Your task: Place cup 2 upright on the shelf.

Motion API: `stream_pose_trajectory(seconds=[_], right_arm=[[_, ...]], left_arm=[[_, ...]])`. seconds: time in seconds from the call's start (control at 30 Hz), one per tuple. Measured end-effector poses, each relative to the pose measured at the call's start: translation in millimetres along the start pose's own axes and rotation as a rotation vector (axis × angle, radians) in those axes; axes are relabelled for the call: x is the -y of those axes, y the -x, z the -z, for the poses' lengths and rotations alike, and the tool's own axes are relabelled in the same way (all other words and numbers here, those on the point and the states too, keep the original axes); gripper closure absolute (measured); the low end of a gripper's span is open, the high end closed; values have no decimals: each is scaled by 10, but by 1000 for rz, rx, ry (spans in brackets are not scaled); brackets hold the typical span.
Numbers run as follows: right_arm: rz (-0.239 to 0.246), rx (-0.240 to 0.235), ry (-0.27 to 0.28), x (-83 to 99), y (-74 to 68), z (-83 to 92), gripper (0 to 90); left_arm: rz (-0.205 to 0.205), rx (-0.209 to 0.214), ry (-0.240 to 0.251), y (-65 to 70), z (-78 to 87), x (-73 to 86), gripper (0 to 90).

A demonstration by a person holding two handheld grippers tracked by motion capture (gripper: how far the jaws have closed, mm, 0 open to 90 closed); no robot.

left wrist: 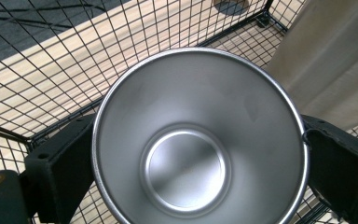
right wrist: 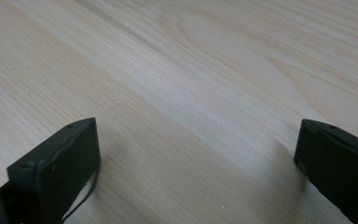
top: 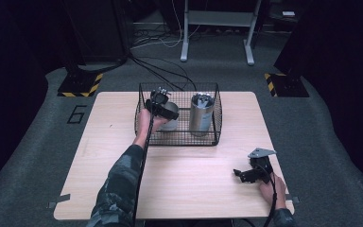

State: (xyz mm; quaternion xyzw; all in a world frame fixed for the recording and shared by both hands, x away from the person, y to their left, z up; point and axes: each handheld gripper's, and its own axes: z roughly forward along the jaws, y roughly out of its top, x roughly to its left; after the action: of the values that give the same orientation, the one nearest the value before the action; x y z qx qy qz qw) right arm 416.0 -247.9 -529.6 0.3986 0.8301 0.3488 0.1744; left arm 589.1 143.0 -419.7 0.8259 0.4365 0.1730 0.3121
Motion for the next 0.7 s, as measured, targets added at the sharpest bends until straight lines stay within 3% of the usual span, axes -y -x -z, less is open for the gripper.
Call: stream_pose_trajectory(seconds=[0.7], right_arm=[[0, 0, 0, 0, 0, 0, 0]], left_arm=[[25, -2, -26, 3, -49, 17, 52]])
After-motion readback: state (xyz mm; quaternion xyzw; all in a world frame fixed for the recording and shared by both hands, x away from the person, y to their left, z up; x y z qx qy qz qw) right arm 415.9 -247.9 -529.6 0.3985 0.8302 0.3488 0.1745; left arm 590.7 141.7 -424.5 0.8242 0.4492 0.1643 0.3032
